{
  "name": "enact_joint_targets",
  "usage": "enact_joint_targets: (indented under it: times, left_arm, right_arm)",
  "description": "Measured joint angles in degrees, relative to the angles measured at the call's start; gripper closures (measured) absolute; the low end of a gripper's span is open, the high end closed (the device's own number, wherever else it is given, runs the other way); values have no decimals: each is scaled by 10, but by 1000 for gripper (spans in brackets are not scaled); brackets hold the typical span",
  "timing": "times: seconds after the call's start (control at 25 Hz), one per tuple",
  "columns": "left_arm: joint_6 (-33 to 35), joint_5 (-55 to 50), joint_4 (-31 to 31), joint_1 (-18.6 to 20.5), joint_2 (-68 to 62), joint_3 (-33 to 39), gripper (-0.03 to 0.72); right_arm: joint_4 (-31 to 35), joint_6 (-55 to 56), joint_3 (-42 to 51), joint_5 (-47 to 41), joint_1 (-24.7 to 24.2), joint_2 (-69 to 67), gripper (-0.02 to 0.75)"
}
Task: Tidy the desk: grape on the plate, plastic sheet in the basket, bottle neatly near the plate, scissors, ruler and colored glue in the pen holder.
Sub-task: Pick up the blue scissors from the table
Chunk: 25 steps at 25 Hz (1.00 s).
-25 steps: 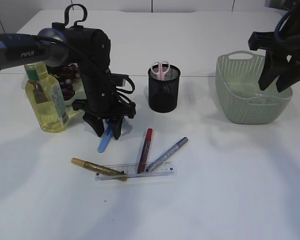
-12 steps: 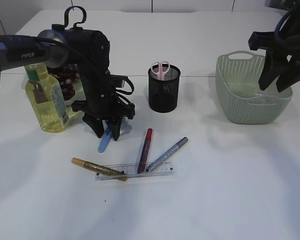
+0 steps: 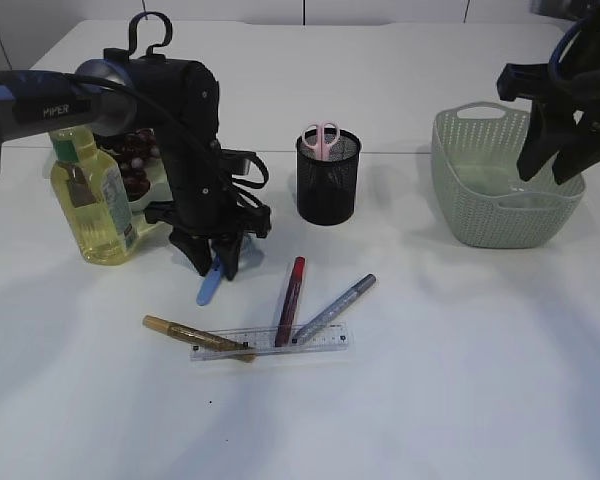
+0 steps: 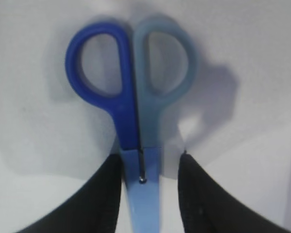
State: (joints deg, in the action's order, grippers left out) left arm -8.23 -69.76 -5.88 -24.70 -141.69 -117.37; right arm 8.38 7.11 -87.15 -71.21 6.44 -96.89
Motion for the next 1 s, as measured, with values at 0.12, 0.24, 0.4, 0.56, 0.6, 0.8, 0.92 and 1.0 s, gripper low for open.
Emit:
enact_joint_targets:
  times: [0.12,0.24,0.4,0.56,0.6,0.8,0.92,1.0]
  left_arm:
    - [1,0,4,0,0,0,428]
    - [4,0,6,0,0,0,445]
    - [7,0,11,0,0,0,449]
    - [9,0,11,0,0,0,474]
    - [10,0,12,0,0,0,495]
    - [17,0,12,0,0,0,526]
    - [17,0,12,0,0,0,526]
    - [18,0,12,0,0,0,526]
  right_arm:
    - [0,0,0,0,0,0,456]
    - [0,0,0,0,0,0,456]
    - [0,0,0,0,0,0,456]
    - [0,0,0,0,0,0,456]
    - [0,0,0,0,0,0,456]
    - [0,0,0,0,0,0,456]
    - [0,0,0,0,0,0,456]
    - [0,0,0,0,0,0,456]
